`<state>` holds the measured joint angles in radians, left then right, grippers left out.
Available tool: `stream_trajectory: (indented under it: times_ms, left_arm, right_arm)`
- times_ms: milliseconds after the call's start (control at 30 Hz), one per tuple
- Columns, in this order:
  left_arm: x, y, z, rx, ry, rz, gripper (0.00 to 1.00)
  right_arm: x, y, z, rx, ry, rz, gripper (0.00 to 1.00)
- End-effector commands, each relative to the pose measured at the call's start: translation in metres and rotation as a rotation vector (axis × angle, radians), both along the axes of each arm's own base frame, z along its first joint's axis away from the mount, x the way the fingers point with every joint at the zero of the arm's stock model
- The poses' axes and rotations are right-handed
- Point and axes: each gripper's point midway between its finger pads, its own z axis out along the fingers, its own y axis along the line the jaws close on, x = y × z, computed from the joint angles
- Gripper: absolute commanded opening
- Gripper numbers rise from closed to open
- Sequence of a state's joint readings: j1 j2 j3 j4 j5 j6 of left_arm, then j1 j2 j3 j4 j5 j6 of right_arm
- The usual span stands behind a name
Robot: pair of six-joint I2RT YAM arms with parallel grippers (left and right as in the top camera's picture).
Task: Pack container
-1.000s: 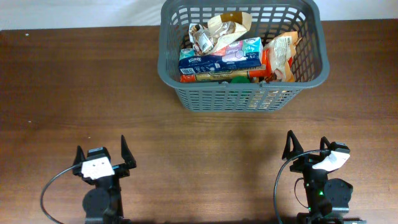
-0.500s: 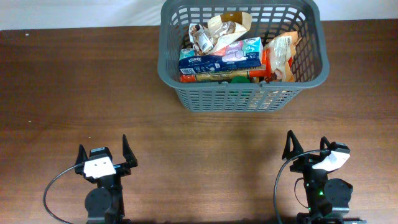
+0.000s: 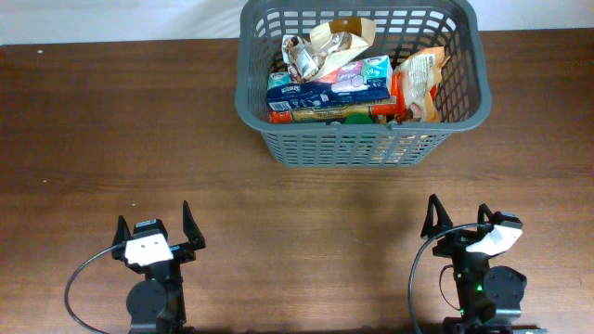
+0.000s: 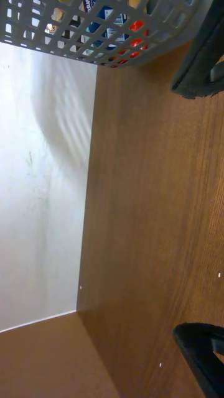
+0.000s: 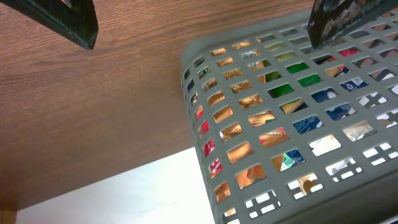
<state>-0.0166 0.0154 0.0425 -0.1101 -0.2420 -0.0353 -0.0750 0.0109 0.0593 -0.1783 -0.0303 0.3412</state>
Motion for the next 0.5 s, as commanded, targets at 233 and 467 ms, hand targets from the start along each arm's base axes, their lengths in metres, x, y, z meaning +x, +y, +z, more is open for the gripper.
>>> stream_trajectory:
  times_ms: [233, 467]
  left_arm:
    - [0.0007, -0.0023, -0.0031, -0.003, -0.002, -0.013, 0.99]
    - [0.0007, -0.0023, -0.0031, -0.003, -0.002, -0.013, 0.99]
  right_arm:
    - [0.0001, 0.0008, -0.0026, 0.007, 0.001, 0.0, 0.99]
    - [0.0001, 0.0008, -0.0026, 0.007, 0.001, 0.0, 0.99]
